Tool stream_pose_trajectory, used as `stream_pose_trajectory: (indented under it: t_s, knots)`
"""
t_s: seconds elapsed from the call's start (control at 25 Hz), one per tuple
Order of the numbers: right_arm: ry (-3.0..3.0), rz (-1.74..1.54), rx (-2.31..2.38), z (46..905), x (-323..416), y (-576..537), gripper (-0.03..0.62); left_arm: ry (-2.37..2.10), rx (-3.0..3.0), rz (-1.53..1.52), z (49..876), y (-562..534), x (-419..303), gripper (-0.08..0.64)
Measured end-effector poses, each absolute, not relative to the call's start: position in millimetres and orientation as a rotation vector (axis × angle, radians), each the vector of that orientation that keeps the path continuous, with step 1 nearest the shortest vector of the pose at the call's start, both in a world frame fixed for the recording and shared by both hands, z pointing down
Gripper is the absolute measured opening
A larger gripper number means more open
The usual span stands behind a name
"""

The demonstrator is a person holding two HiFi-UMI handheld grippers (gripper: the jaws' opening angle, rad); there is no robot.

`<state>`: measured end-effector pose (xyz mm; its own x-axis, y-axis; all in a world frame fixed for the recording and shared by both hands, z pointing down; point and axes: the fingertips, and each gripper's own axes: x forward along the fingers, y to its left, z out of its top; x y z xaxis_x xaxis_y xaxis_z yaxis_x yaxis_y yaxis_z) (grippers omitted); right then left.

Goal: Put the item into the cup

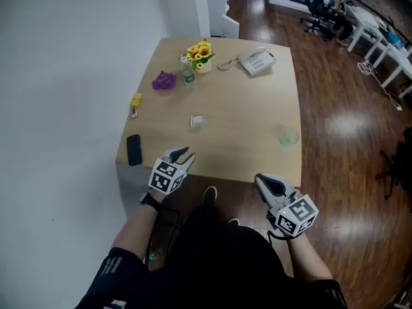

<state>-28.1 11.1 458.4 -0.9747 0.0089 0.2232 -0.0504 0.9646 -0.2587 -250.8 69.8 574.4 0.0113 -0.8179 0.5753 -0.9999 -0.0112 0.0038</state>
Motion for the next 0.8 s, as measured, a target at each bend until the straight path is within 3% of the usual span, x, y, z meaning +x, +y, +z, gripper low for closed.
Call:
stream_pose_trajectory:
  t_s: [0.24, 0.48, 0.8]
  knots:
    - [-2.843, 0.325, 0.041, 467.6, -87.8, -13.0, 0.057, -1.759, 1.894, 0.799, 630.7, 29.1, -306.2, 0.12]
    - [-2.789, 0.339, 0.122, 488.5, -154.2, -51.1, 0.057, -1.621, 1.954, 1.085, 687.1, -20.3, -354.5, 0.129]
    - [-2.775, 0.387, 0.182, 501.7, -211.3, -77.1, 0.057, -1.436, 1.945, 1.25, 758.4, -44.8, -380.9, 0.138]
